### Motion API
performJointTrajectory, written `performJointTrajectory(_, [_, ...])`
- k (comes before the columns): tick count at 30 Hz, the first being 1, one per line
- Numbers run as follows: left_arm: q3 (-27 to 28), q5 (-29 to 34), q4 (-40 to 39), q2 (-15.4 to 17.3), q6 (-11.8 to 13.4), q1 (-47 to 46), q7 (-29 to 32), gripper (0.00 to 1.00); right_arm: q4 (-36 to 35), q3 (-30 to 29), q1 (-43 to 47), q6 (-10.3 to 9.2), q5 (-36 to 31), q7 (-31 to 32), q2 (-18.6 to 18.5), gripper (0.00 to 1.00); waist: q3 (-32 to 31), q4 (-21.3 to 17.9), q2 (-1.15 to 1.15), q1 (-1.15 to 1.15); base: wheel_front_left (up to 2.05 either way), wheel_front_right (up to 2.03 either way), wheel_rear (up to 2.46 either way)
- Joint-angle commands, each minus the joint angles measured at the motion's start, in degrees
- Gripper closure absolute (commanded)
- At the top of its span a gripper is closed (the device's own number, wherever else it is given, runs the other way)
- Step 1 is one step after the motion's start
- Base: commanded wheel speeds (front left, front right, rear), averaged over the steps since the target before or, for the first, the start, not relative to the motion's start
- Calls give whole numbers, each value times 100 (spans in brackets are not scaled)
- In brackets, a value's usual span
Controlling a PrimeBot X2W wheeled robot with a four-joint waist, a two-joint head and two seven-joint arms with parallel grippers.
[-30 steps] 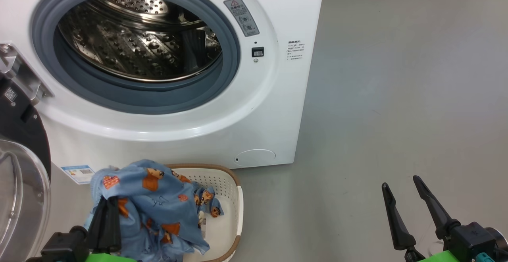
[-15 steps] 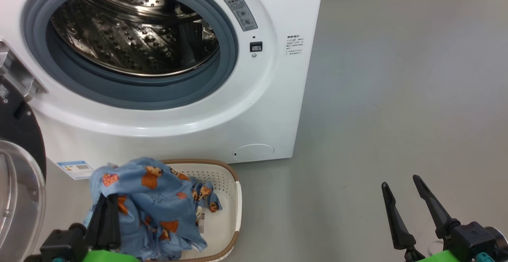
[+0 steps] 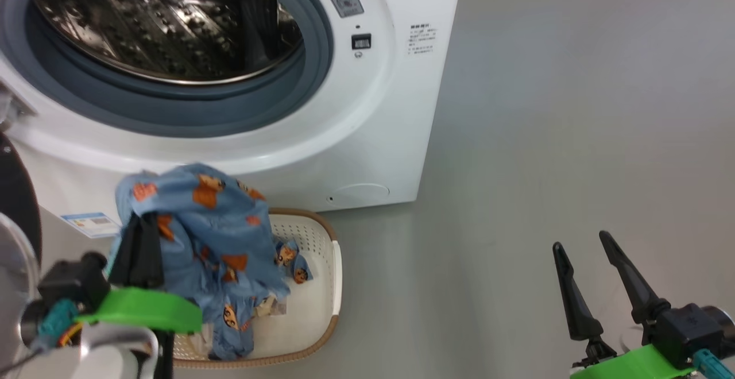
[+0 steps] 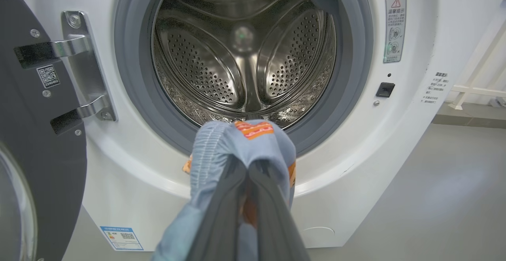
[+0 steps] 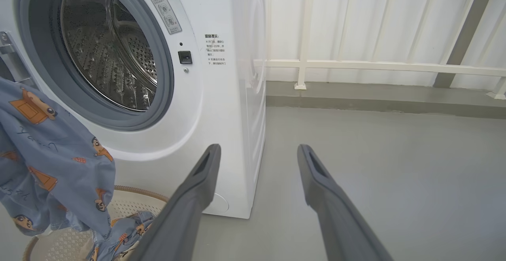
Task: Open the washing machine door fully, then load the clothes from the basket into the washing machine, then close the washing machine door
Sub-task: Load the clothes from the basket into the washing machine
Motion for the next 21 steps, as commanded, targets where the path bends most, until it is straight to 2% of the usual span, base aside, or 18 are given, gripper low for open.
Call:
performJointTrajectory(1, [255, -44, 9, 120, -50, -405, -63, 100, -172, 158, -193, 35, 40, -62, -88, 0, 241, -97, 0, 0, 0, 0, 0])
performJointTrajectory(8, [353, -250, 809, 178, -272, -1446, 77, 100, -206, 156, -447, 35, 109, -70, -98, 0, 857, -302, 0, 0, 0, 0, 0])
performJointTrajectory(16, [427, -541, 1879, 526, -656, -3026, 851, 100, -314, 168, -868, 35, 220, -73, -61, 0, 1652, -586, 0, 0, 0, 0, 0])
performJointTrajectory(21, [411, -637, 2263, 736, -774, -3694, 1441, 100, -321, 214, -1054, 35, 284, -73, -28, 0, 1929, -748, 0, 0, 0, 0, 0])
